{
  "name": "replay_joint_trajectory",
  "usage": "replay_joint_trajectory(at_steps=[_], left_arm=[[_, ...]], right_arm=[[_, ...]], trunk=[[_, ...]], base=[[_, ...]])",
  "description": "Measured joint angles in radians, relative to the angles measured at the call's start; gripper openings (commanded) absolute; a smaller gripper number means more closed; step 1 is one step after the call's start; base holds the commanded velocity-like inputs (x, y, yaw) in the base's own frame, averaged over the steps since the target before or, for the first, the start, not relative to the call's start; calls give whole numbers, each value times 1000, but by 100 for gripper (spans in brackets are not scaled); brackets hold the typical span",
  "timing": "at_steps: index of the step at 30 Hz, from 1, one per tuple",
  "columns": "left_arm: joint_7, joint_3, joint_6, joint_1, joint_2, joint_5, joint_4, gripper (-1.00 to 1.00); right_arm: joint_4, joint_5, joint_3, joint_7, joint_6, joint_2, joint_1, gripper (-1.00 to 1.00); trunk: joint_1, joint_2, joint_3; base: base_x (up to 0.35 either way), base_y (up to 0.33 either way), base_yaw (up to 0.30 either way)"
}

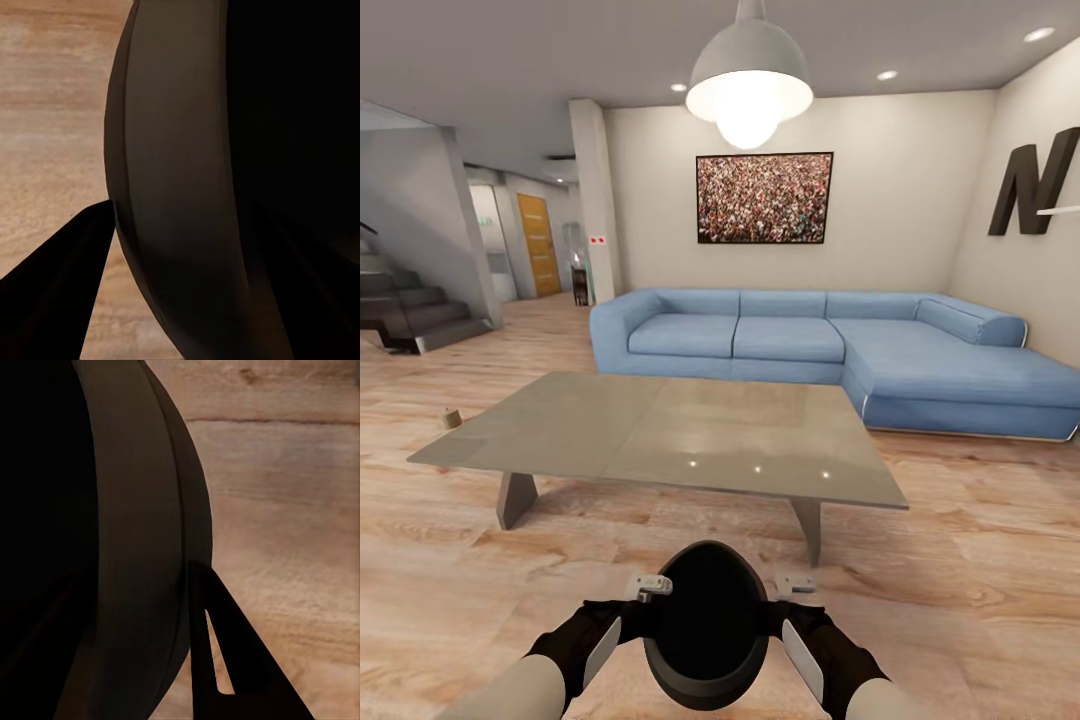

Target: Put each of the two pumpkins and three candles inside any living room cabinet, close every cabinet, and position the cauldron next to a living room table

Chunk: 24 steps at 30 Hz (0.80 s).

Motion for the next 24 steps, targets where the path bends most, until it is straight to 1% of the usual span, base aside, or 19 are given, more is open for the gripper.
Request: replay_joint_trajectory(at_steps=[9, 17, 24], left_arm=[[0, 0, 0, 0, 0, 0, 0, -100], [0, 0, 0, 0, 0, 1, 0, -100], [0, 1, 1, 0, 0, -1, 0, -100]], right_arm=[[0, 0, 0, 0, 0, 0, 0, -100], [0, 0, 0, -1, 1, 0, -1, -100], [0, 0, 0, 0, 0, 0, 0, -100]], trunk=[[35, -63, -42], [38, -65, -86], [38, -65, -97]], base=[[0, 0, 0], [0, 0, 0], [0, 0, 0]])
